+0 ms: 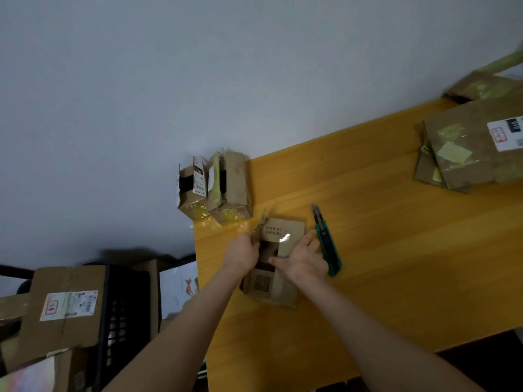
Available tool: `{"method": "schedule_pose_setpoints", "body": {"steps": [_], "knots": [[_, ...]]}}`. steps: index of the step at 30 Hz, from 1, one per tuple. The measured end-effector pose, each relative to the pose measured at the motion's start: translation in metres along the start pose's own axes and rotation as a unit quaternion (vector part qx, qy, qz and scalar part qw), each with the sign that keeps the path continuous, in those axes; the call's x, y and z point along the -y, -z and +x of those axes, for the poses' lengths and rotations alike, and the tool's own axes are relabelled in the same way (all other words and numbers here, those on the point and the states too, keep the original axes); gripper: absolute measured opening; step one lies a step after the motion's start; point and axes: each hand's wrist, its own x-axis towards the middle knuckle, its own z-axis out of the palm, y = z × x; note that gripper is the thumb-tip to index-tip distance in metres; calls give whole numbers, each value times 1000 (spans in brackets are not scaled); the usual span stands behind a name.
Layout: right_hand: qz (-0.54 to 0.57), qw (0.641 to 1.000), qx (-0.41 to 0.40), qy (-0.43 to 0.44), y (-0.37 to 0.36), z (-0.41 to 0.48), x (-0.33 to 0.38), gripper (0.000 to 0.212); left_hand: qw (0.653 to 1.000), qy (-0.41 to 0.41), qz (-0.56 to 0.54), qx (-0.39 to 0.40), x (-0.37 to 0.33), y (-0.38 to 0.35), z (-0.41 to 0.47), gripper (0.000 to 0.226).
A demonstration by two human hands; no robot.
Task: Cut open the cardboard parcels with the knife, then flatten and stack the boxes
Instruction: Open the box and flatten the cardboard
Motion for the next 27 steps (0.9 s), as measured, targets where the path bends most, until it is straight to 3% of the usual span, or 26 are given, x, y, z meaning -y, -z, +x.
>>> {"method": "schedule_pose_setpoints", "body": {"steps": [3, 5, 8, 10, 14, 17, 20, 22, 24, 25, 27], "knots": [[-13, 1000, -9, -16, 11, 2, -5, 125, 998, -31, -62, -9, -2, 6, -7, 24], [-23, 1000, -3, -2, 20, 2, -3, 110, 996, -41, -72, -20, -6, 15, -10, 23], [-31, 998, 2, 61, 33, 0, 0, 58, 994, -44, -95, -33, -10, 28, -14, 22], [44, 995, 6, 86, 39, 0, -5, 25, 992, -45, -110, -43, -9, 40, -18, 19], [301, 952, 26, 43, 50, -1, -16, 19, 983, -31, -170, -64, 0, 55, -21, 17], [401, 914, 60, 16, 60, -11, -22, 20, 969, -23, -241, -43, 5, 60, -24, 14], [478, 876, 70, -2, 68, -15, -32, 37, 931, -21, -363, 17, 6, 68, -28, 12], [428, 903, 14, 10, 70, -13, -37, 59, 928, -38, -368, 34, 5, 72, -30, 17], [223, 970, -84, 42, 74, -14, -36, 90, 948, -74, -309, 24, -2, 74, -30, 22], [91, 983, -143, 69, 78, -17, -33, 99, 959, -99, -267, 15, -9, 75, -32, 24], [-97, 962, -216, 139, 85, -25, -24, 105, 971, -151, -186, 0, -25, 76, -37, 31]]}}
